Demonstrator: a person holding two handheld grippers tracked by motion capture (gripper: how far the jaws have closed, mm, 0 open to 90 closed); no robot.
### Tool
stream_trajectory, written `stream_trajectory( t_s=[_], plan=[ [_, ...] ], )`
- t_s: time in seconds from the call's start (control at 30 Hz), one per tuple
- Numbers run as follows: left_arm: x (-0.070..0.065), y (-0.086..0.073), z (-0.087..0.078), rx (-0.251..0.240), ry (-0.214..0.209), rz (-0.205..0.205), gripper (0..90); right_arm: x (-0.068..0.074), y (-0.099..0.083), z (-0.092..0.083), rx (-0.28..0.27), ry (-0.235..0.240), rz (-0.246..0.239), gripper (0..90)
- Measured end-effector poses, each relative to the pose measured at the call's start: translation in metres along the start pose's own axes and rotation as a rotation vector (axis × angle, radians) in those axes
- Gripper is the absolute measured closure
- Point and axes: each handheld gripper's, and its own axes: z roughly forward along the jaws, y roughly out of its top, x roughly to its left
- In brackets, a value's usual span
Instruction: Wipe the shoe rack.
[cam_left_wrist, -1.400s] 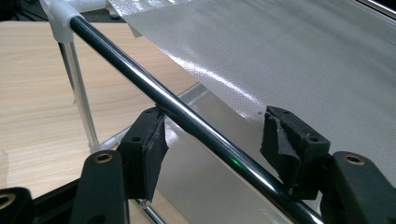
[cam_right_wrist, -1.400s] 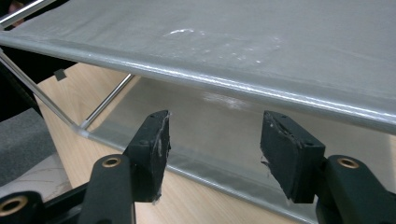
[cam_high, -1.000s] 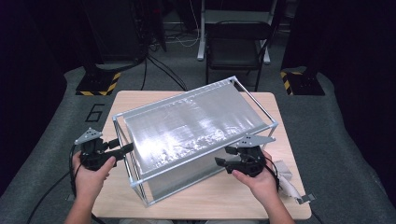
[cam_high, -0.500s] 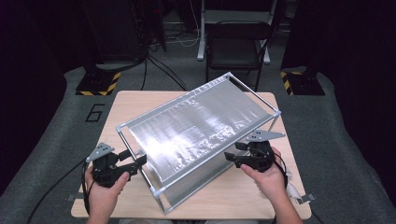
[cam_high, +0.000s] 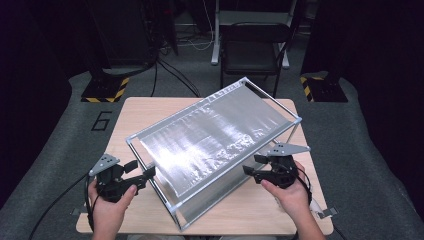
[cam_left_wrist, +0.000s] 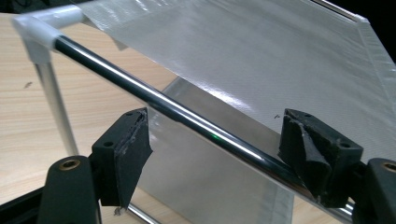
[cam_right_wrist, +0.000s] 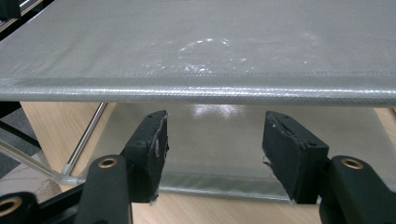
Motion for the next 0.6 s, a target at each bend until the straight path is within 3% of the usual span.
stream_trajectory(
  t_s=[0.23, 0.4, 0.6],
  plan=[
    [0.021, 0.017, -0.007, -0.03, 0.039, 0.029, 26.8, 0.006, -0.002, 0.002, -0.007, 0.008, 0.003, 40.6],
    [0.04, 0.032, 0.001, -0.032, 0.044, 0.048, 27.8, 0.013, -0.001, 0.003, -0.004, 0.019, 0.002, 40.6],
    [0.052, 0.042, 0.012, -0.021, 0.074, 0.066, 28.7, 0.019, 0.003, 0.005, -0.005, 0.025, -0.009, 40.5]
  ],
)
